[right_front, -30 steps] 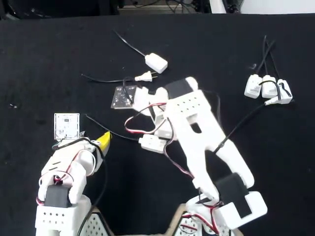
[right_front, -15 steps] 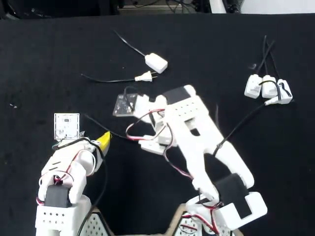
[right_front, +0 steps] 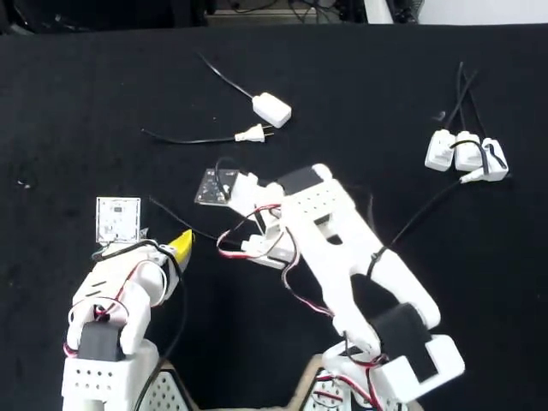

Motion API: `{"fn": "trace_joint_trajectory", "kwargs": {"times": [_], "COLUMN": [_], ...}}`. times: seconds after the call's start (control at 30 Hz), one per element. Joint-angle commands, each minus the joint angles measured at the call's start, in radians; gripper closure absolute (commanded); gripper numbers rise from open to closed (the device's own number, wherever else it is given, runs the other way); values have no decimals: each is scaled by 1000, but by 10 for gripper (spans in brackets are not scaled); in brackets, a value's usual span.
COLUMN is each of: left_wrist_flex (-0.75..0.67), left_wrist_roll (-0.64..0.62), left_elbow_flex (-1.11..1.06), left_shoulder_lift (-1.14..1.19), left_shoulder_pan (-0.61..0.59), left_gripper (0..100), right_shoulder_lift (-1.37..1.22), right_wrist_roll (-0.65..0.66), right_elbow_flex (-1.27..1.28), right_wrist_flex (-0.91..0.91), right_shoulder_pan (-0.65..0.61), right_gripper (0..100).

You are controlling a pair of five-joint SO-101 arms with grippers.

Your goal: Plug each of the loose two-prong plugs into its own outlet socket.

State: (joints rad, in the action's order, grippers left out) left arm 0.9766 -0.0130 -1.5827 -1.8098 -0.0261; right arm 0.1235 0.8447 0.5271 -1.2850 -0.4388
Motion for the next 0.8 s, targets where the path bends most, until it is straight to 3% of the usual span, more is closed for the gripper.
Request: {"fn": "trace_joint_trajectory", "kwargs": {"times": [0.0, 0.23, 0.43, 0.77], "left_wrist_flex": [2, 2, 2, -37], "left_wrist_roll": [11, 12, 6, -107], "left_elbow_flex": [8, 8, 8, 19], "left_shoulder_lift": [-5, -5, -8, -11], "left_shoulder_pan": [8, 2, -13, -173], "left_gripper": [744, 744, 744, 744], "right_shoulder_lift": [16, 13, 13, -19], "right_wrist_roll": [2, -5, -38, -31], "right_elbow_flex": [-119, -58, 67, 107], "right_wrist_flex": [-77, 5, 158, 255], "right_shoulder_pan": [-48, -166, -164, -114], "right_gripper": [768, 777, 776, 776]}}
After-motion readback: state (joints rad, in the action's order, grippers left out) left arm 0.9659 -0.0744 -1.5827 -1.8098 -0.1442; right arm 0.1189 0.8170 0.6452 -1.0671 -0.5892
